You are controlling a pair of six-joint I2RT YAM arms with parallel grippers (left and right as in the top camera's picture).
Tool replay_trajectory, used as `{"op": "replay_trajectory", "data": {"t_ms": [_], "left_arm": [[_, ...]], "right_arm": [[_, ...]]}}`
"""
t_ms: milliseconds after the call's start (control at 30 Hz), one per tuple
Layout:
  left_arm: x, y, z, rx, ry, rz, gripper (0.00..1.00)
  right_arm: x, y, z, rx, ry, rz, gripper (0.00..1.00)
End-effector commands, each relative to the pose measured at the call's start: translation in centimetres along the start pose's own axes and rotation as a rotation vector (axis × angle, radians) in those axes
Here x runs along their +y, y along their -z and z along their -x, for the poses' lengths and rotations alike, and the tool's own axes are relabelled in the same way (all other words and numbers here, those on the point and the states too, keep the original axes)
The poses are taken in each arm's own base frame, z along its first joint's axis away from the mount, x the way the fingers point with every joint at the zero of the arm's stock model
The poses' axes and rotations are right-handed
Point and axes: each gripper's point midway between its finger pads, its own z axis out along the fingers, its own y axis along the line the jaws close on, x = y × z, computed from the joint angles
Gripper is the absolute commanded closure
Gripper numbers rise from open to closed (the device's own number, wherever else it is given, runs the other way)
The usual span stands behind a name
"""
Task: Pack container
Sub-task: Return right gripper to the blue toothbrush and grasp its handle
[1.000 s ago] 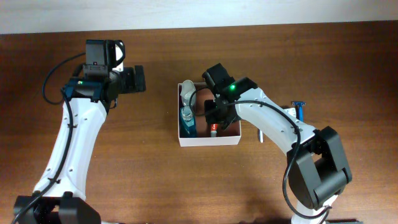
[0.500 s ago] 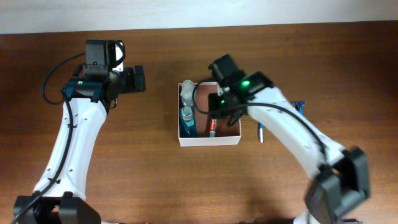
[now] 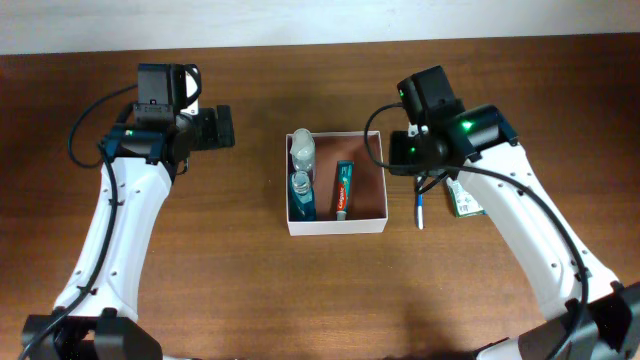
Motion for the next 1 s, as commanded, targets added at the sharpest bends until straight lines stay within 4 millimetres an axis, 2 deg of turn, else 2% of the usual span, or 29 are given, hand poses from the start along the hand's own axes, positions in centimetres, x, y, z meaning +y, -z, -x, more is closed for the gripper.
{"op": "replay_trajectory", "data": {"t_ms": [0, 233, 467, 667, 967], "left_arm": [[0.1, 1.4, 1.2, -0.047, 0.015, 0.002, 0.01], [0.1, 1.4, 1.2, -0.047, 0.015, 0.002, 0.00], [0.1, 1.4, 1.2, -0.047, 0.015, 0.002, 0.01], [0.1, 1.4, 1.2, -0.047, 0.015, 0.002, 0.01], [0.1, 1.4, 1.2, -0.047, 0.015, 0.002, 0.01]], "right_arm": [[-2.2, -1.1, 0.1, 0.009, -0.015, -0.082, 0.57], [-3.4, -2.7, 0.0, 0.046, -0.038, -0.110, 0.57], [-4.1, -5.8, -0.5, 0.077, -0.052, -0.128, 0.57], [-6.0, -8.2, -0.7, 0.125, -0.099, -0.153, 0.57], [-6.4, -11.2, -1.7, 0.168, -0.108, -0.154, 0.57]]}}
